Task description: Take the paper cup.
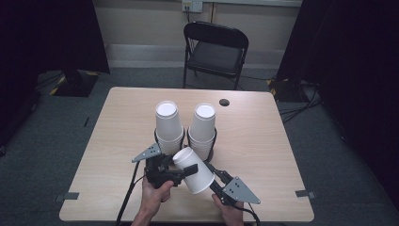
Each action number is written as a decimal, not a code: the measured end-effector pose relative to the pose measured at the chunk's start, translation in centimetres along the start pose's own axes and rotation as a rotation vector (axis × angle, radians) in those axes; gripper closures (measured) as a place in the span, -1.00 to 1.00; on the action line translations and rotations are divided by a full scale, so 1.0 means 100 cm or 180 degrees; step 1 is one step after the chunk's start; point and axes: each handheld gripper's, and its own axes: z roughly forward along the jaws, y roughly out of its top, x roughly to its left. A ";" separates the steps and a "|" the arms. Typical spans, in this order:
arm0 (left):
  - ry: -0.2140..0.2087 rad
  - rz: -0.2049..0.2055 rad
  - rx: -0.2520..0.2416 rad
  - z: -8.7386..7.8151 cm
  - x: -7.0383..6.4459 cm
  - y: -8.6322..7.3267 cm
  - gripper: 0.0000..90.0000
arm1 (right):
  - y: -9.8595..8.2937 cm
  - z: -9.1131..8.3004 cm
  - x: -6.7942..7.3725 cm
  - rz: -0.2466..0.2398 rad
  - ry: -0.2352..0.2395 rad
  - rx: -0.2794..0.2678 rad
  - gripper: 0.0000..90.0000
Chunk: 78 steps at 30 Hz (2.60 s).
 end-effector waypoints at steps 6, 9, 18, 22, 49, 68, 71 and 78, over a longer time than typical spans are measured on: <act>-0.0005 0.0013 0.0017 -0.002 0.001 -0.001 -0.77 | 0.001 0.000 -0.001 0.0034 0.0018 0.0016 0.89; -0.0007 0.0074 0.0053 -0.002 0.001 -0.001 -0.79 | 0.002 0.000 -0.001 0.0072 0.0029 0.0034 0.89; 0.0123 0.0221 0.0055 -0.009 -0.003 -0.001 -0.82 | 0.004 -0.004 -0.006 0.0173 -0.0018 0.0122 0.92; 0.0127 0.0208 0.0029 -0.009 -0.002 -0.002 -0.81 | 0.005 -0.008 -0.009 0.0127 0.0030 0.0227 0.92; 0.0234 0.0800 0.0111 -0.036 0.009 -0.010 -0.66 | 0.014 -0.008 -0.017 0.0338 0.0192 0.0888 0.92; 0.0668 0.1439 0.0403 -0.036 0.006 -0.020 -0.66 | 0.025 0.000 -0.028 0.0479 0.0347 0.1394 0.92; 0.0669 0.1460 0.0464 -0.034 0.005 -0.023 -0.66 | 0.025 0.003 -0.031 0.0497 0.0480 0.1521 0.92; 0.0707 0.1541 0.0581 -0.035 0.004 -0.031 -0.66 | 0.028 0.006 -0.035 0.0588 0.0623 0.1732 0.92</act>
